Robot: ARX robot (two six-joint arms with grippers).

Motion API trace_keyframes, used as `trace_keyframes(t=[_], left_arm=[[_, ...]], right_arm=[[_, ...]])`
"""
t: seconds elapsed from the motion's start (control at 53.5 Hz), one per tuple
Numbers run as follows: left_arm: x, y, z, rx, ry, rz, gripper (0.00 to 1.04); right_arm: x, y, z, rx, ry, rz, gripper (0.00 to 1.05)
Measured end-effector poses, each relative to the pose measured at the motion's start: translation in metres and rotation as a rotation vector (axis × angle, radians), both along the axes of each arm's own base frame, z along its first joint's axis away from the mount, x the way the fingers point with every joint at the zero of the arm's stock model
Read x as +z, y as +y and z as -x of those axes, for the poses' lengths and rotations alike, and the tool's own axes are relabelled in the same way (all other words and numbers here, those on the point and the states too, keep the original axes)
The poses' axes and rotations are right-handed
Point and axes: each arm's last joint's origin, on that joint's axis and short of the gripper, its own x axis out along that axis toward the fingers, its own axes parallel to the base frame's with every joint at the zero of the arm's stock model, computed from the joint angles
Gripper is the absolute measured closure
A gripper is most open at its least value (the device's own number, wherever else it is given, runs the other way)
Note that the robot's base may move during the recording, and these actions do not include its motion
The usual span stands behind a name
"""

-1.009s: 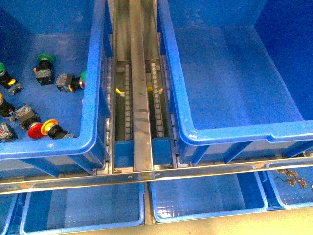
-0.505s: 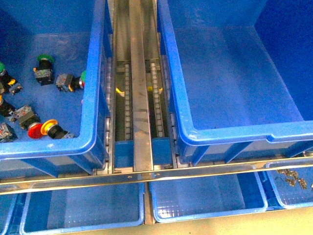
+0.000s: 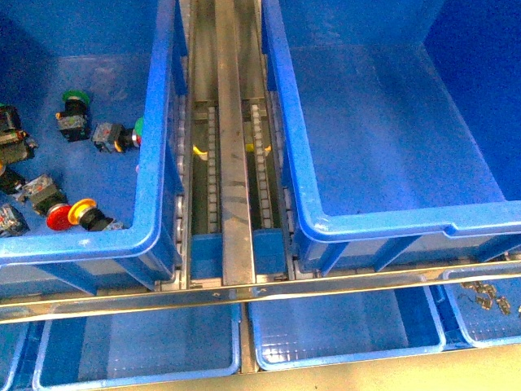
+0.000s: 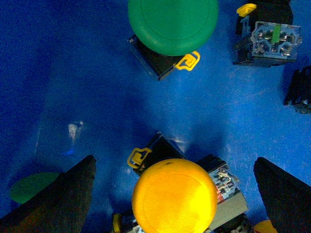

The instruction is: Pick red and yellow buttons and place in box

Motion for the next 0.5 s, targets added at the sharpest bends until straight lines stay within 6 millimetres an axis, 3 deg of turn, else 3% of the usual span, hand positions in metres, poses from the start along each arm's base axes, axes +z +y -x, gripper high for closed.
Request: trace_keyframes(t=[0.131, 0.243, 0.505], left_arm=[[-0.0002, -0.0007, 0.0001, -0.006, 0.002, 0.006, 0.08], [-0.0002, -0.001, 0.0001, -0.007, 0.002, 0.006, 0.16], [-0.0003, -0.001, 0.0001, -0.009, 0.004, 0.009, 0.65]], right_arm=[[0.0, 0.0, 0.0, 0.0, 0.0, 0.0, 0.06], [0.0, 0.0, 0.0, 0.0, 0.0, 0.0, 0.06], [0.0, 0.0, 0.0, 0.0, 0.0, 0.0, 0.06]])
